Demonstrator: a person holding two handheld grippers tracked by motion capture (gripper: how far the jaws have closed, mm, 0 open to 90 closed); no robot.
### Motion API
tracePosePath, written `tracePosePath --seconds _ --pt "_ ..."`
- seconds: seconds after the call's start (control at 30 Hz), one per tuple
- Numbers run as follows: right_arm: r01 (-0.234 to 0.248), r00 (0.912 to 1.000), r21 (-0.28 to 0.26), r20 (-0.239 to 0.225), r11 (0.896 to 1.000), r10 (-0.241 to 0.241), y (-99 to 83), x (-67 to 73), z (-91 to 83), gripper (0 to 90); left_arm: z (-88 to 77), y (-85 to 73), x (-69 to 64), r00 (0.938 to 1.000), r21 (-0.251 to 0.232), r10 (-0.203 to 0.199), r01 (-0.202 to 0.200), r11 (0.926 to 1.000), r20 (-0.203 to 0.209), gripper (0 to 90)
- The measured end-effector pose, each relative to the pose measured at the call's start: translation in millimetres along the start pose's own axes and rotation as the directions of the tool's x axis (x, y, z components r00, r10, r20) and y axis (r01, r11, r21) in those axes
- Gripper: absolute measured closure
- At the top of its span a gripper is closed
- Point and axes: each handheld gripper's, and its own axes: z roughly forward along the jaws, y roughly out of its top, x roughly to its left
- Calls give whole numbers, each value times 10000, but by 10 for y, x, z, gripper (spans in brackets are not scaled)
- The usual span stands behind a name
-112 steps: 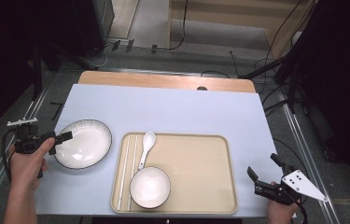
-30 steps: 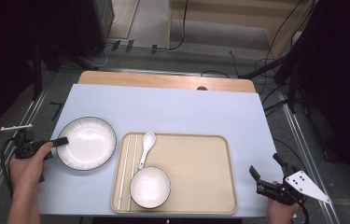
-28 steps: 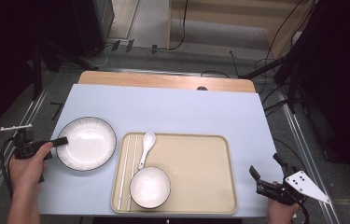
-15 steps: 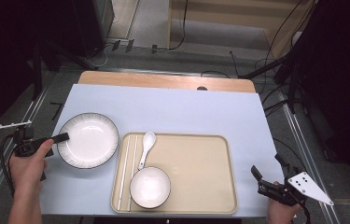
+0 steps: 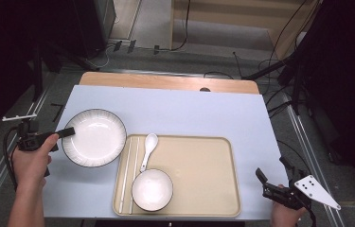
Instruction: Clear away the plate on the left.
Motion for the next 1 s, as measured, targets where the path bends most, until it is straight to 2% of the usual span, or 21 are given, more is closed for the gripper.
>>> tracePosePath --seconds 0.13,0.33,0.47,0.73,0.87,1.0 --pt "35 10000 54 -11 10000 -35 0 14 10 65 -26 19 -15 9996 -201 -53 59 9998 292 851" --pt "151 9999 98 -60 9998 -150 2 40 22 65 -8 16 -54 9993 -85 101 -98 9999 361 850" --pt "69 10000 117 -59 9999 -68 -1 36 22 65 17 36 -112 9982 -74 207 -203 9998 557 852" --pt "76 10000 97 -43 9999 -76 -2 23 13 65 116 128 -289 9965 -58 528 -526 9986 645 853" --pt "8 10000 32 6 10000 -8 -4 3 -2 65 172 167 -418 9944 -115 926 -921 9957 508 853" --pt "15 10000 30 -32 10000 -15 -2 12 -3 65 256 201 -498 9911 -10 906 -909 9959 972 853"
